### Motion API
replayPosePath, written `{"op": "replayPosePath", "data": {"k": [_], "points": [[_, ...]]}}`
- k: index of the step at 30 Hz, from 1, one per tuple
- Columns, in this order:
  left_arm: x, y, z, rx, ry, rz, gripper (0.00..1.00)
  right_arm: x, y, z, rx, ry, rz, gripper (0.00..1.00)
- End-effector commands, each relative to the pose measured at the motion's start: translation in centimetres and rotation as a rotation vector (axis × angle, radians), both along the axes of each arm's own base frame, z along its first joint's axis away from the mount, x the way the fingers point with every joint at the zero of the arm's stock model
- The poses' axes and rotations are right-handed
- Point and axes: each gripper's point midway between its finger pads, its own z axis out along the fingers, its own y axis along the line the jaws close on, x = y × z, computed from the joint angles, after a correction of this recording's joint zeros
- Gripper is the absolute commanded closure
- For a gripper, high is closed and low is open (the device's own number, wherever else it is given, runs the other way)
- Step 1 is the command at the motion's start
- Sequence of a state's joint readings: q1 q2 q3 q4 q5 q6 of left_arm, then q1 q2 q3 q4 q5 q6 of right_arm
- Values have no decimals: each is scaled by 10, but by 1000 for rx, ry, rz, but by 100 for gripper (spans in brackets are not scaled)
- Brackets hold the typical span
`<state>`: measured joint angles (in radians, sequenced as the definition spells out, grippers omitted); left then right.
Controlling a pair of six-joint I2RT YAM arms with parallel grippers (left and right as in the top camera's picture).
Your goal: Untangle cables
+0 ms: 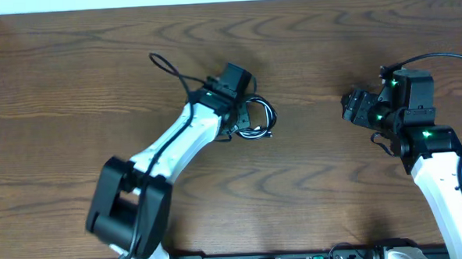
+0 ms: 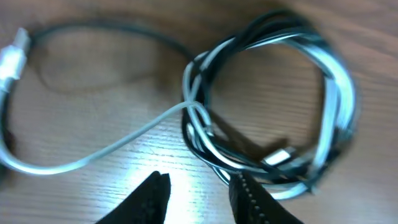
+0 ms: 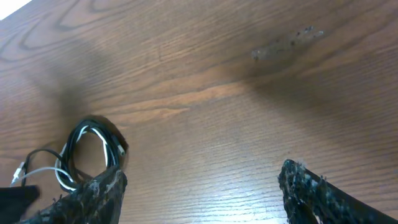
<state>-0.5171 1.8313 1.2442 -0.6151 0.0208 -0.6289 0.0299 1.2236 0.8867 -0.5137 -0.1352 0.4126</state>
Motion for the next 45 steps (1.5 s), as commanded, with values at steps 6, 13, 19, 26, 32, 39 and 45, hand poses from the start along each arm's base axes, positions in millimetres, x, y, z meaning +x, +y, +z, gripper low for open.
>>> {"op": "replayPosePath", "data": {"k": [6, 13, 19, 26, 32, 39, 45], "points": [[-3, -1, -37, -16, 94, 170, 69, -2, 0, -2, -15, 13, 23, 25], [7, -12, -36, -62, 63, 160, 73, -2, 0, -2, -15, 15, 24, 25], [8, -13, -36, -67, 57, 160, 73, -3, 0, -3, -18, 22, 27, 25], [19, -20, -32, -99, 14, 156, 73, -3, 0, -3, -19, 22, 29, 25], [27, -23, -38, -109, -6, 156, 72, -4, 0, -4, -19, 25, 29, 25], [26, -31, -59, -134, 30, 160, 67, -5, 0, -5, -19, 32, 29, 25], [30, -33, -58, -143, 15, 155, 88, -6, 0, -5, -19, 33, 29, 25]]}}
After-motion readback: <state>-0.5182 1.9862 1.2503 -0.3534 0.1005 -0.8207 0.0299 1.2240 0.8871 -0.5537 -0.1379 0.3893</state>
